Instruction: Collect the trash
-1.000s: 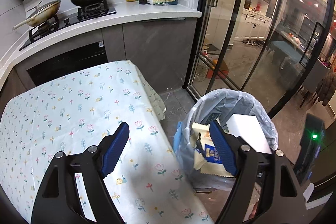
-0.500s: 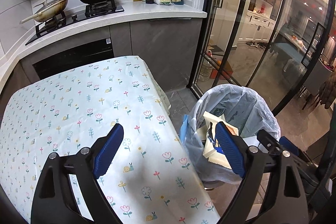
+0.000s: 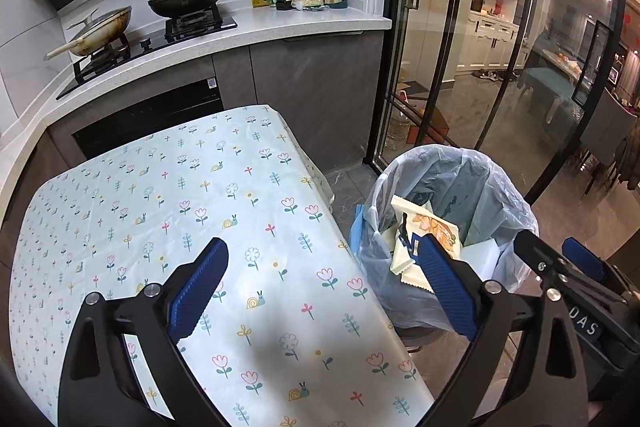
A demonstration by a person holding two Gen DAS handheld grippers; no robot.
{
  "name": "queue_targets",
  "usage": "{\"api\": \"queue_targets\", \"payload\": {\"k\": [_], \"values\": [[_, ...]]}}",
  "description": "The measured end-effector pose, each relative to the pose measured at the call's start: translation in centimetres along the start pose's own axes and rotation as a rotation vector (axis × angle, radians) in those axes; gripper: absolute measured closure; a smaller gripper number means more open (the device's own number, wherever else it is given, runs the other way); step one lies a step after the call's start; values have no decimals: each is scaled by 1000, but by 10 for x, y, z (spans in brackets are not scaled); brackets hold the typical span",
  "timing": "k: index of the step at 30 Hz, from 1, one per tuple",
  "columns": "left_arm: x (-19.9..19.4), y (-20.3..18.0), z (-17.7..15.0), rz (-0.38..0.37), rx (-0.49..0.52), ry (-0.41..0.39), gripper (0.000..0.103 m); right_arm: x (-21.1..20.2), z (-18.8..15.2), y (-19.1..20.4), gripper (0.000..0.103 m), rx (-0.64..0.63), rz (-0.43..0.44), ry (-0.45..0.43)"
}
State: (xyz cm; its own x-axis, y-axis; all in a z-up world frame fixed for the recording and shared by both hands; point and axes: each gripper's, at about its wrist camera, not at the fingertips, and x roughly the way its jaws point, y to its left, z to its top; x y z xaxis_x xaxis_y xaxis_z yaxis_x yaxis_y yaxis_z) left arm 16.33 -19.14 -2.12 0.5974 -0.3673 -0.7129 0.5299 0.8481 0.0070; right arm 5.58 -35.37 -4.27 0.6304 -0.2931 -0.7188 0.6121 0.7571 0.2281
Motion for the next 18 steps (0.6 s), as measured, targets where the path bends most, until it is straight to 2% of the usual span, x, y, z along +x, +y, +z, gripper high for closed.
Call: {"api": "queue_targets", "payload": {"k": [8, 18], "values": [[-10, 0, -12, 24, 0, 17, 9, -18, -6, 2, 19, -47, 22, 10], [-21, 6, -28, 54, -13, 38, 9, -34, -22, 10, 18, -149, -1, 26]]}}
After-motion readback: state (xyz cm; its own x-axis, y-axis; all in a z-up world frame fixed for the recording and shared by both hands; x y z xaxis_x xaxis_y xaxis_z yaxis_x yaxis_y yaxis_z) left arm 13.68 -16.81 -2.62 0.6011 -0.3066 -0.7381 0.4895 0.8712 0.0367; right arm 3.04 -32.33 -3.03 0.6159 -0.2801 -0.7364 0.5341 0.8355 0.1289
